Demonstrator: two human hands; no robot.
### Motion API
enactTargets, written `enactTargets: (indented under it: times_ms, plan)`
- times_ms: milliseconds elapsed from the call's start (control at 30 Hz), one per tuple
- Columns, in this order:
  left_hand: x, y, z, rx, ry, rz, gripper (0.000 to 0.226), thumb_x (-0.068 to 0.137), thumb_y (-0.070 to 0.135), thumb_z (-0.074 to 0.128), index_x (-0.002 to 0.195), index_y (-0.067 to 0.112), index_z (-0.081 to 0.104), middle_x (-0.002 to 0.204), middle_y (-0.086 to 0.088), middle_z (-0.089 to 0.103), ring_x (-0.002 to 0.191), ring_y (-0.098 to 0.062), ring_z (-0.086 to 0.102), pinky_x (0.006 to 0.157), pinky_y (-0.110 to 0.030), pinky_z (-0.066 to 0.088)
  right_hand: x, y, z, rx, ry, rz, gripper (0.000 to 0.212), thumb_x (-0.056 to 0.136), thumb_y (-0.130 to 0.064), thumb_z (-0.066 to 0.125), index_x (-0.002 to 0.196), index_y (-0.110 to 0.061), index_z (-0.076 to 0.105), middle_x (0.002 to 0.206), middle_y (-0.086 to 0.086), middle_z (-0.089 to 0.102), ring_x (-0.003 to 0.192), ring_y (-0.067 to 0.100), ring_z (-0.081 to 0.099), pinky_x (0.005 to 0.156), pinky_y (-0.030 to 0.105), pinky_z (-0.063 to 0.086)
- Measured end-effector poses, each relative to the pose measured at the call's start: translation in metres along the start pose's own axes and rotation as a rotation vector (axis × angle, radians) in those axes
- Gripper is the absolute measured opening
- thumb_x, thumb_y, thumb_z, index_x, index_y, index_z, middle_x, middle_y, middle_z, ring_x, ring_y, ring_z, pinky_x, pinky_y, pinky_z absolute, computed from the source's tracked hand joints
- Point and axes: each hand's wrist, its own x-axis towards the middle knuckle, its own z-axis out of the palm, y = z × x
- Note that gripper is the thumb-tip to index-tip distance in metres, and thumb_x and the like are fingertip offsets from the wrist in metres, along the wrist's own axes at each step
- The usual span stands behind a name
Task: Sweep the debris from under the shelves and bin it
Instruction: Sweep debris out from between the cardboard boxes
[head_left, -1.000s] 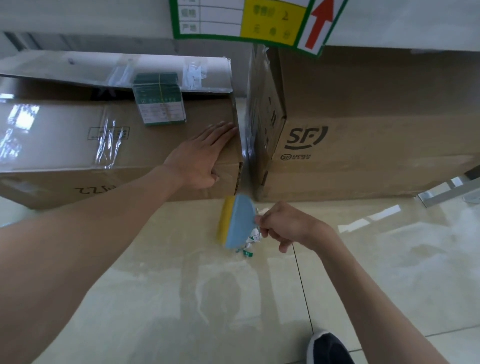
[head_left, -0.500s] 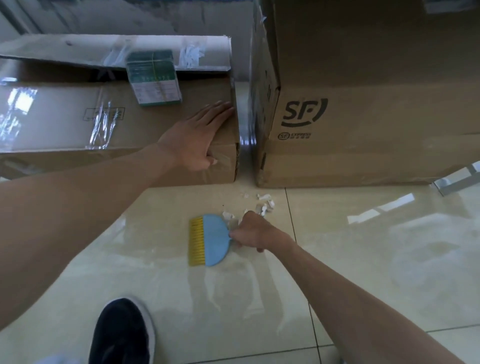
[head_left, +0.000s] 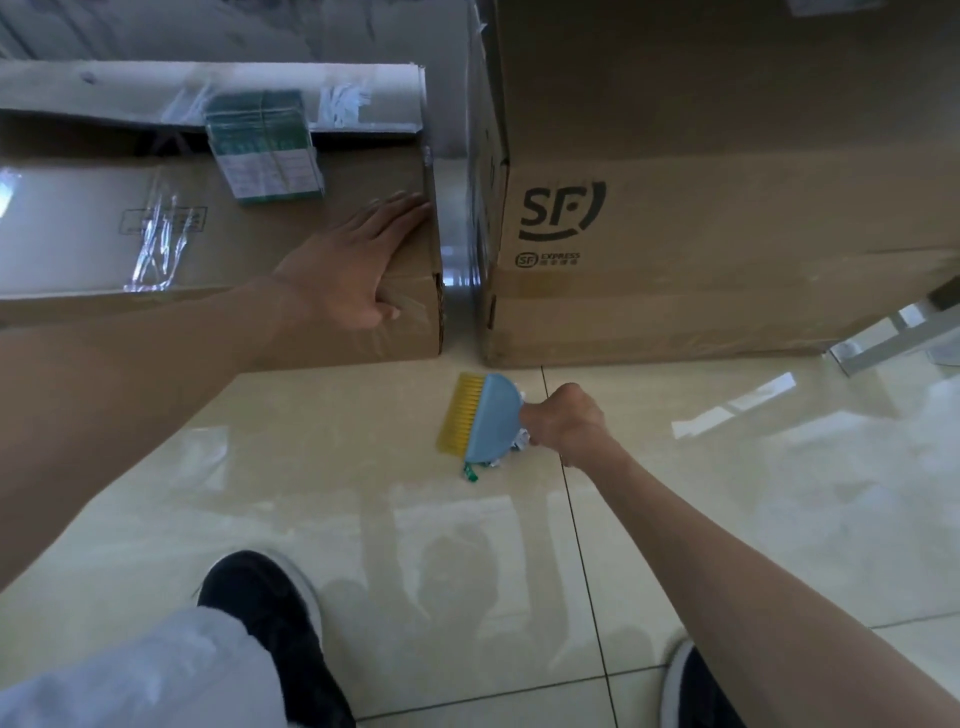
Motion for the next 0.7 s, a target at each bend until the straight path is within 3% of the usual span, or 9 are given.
enactTargets:
  times_ms: [233, 433, 567, 700]
  plan:
    - [0.0, 0.0, 0.001, 0.009, 0.015, -0.004, 0.121, 0.069, 0.04, 0.084, 0.157, 0.026, 0.001, 0.163, 0.007, 0.003, 0.15, -0.016, 0.004, 0.114, -0.033, 0.014, -0.003, 0.028, -0.027, 0.016, 0.051, 0.067, 0.014, 0.076, -0.017, 0.057, 0.085, -0.007, 0.063, 0.083, 0.006, 0.068, 0.057, 0.02, 0.054, 0.054, 0.025, 0.045]
    - [0.002, 0.003, -0.002, 0.009, -0.023, -0.03, 0.124, 0.069, 0.045, 0.083, 0.156, 0.03, -0.004, 0.163, 0.01, 0.0, 0.15, -0.015, 0.004, 0.116, -0.045, 0.024, 0.002, 0.054, -0.053, -0.03, 0.097, 0.121, 0.022, 0.077, -0.021, 0.053, 0.089, -0.007, 0.065, 0.09, 0.007, 0.071, 0.066, 0.025, 0.058, 0.059, 0.026, 0.046]
    - [0.003, 0.002, -0.001, 0.005, -0.038, -0.035, 0.125, 0.068, 0.044, 0.084, 0.156, 0.028, -0.004, 0.158, 0.02, -0.004, 0.146, -0.007, -0.002, 0.117, -0.041, 0.016, 0.008, 0.07, -0.071, -0.028, 0.117, 0.137, 0.024, 0.076, -0.021, 0.053, 0.088, -0.006, 0.066, 0.089, 0.007, 0.071, 0.066, 0.025, 0.057, 0.058, 0.027, 0.046]
    - [0.006, -0.005, 0.005, 0.003, -0.003, -0.003, 0.127, 0.064, 0.045, 0.087, 0.156, 0.027, 0.001, 0.154, 0.024, -0.007, 0.146, -0.008, 0.001, 0.118, -0.039, 0.013, 0.01, 0.09, -0.085, -0.017, 0.114, 0.154, 0.023, 0.076, -0.018, 0.05, 0.083, -0.003, 0.065, 0.083, 0.008, 0.068, 0.055, 0.022, 0.049, 0.054, 0.026, 0.042]
